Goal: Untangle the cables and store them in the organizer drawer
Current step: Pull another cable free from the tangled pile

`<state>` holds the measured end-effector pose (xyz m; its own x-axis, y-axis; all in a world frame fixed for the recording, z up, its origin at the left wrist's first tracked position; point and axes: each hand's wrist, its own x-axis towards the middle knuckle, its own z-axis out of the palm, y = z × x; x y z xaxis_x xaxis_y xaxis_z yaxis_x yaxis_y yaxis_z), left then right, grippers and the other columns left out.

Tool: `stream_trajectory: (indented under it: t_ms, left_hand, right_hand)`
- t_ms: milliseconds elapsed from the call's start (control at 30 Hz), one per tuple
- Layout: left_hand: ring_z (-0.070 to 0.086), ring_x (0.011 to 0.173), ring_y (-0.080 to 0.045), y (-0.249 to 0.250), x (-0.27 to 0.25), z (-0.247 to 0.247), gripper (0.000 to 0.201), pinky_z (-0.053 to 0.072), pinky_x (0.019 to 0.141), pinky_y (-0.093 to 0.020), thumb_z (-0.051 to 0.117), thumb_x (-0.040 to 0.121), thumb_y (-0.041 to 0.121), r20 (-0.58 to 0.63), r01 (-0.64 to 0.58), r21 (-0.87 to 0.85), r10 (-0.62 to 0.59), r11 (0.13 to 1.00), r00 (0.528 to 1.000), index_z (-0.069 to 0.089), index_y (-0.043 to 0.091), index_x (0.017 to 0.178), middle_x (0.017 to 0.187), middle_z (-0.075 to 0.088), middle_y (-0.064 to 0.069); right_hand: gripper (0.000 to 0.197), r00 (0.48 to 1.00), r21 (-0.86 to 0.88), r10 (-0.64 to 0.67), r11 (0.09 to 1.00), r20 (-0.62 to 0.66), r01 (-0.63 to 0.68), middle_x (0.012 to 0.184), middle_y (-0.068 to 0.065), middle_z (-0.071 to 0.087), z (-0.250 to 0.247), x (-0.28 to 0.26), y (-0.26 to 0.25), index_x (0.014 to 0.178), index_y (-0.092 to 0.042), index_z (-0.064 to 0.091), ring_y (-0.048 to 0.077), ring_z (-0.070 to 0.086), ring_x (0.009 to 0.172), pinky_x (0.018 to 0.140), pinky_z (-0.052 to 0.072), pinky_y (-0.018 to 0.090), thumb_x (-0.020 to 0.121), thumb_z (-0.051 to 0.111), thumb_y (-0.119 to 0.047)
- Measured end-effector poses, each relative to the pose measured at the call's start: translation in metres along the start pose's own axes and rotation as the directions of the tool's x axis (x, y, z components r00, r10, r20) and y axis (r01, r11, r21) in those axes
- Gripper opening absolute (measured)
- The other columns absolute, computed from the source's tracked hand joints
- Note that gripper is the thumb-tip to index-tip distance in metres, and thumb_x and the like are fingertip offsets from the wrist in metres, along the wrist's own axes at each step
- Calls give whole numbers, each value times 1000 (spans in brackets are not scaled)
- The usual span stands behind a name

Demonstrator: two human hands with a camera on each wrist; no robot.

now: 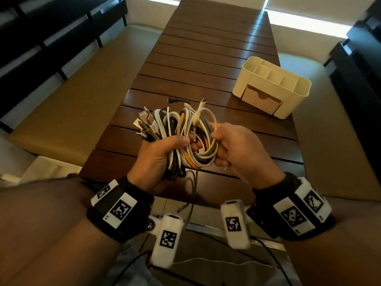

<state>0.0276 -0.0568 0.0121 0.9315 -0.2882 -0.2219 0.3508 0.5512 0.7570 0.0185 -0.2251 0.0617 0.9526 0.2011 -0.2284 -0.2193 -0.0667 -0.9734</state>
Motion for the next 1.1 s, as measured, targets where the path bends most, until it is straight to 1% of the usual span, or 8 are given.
stream_trajectory:
  t_ms: [67,200,367,500,667,900,1000,1100]
  left_hand:
    - [69,73,-17,0,1,-2,16,59,68,-29,61,76,8,19,15,-18,-14,1000,1000,75,5,82,81,71,-11]
    - [69,79,-21,2,1,-3,37,58,73,-35,64,77,6,-7,-29,2,29,1000,1000,66,-4,112,91,70,-13]
    - [73,85,-27,0,0,-1,42,60,72,-37,64,78,4,-2,-56,88,56,995,998,63,-4,119,98,73,-18]
    - [70,93,-36,-3,2,-3,45,61,79,-45,66,76,1,-7,-45,119,46,992,999,63,-4,121,111,68,-29]
    - [72,89,-34,-6,4,-6,51,61,73,-42,69,75,4,20,16,104,-19,994,1000,61,-5,124,107,69,-26]
    - [72,88,-35,-4,5,-7,58,60,74,-43,74,70,4,56,43,110,-50,993,997,59,-8,125,104,70,-24]
    - [73,86,-31,-2,4,-7,50,61,71,-40,67,75,2,72,38,125,-47,991,996,60,-6,124,102,72,-21]
    - [73,82,-29,0,3,-9,56,60,67,-38,71,72,4,99,46,112,-57,993,993,60,-6,125,100,72,-20]
  right_hand:
    - [37,1000,14,6,1000,2,-6,53,0,44,-1,0,0,109,20,55,4,35,40,42,26,20,101,42,-14]
    - [28,999,-3,-50,999,-8,50,78,14,67,2,-2,-1,122,-9,66,9,57,52,45,38,14,103,47,-15]
    - [20,995,-175,-86,982,-47,77,96,37,63,3,5,10,105,-23,75,54,57,74,66,48,46,97,59,-32]
    - [25,989,-433,-135,896,-53,99,82,4,63,6,5,14,107,-14,74,4,56,64,60,42,22,100,55,-29]
    - [39,996,-738,-78,669,50,89,85,-3,47,9,10,13,89,-12,68,7,45,70,62,30,22,105,42,-35]
    - [30,993,-728,-53,676,107,114,84,5,61,9,8,15,93,-2,67,12,50,70,67,43,29,103,42,-16]
    - [23,995,-382,104,919,-12,-101,56,0,47,4,10,13,87,-4,65,10,39,46,52,32,30,98,49,-16]
    - [29,974,-98,207,975,91,-198,54,3,36,-3,8,11,105,13,59,11,29,43,45,25,25,99,46,-11]
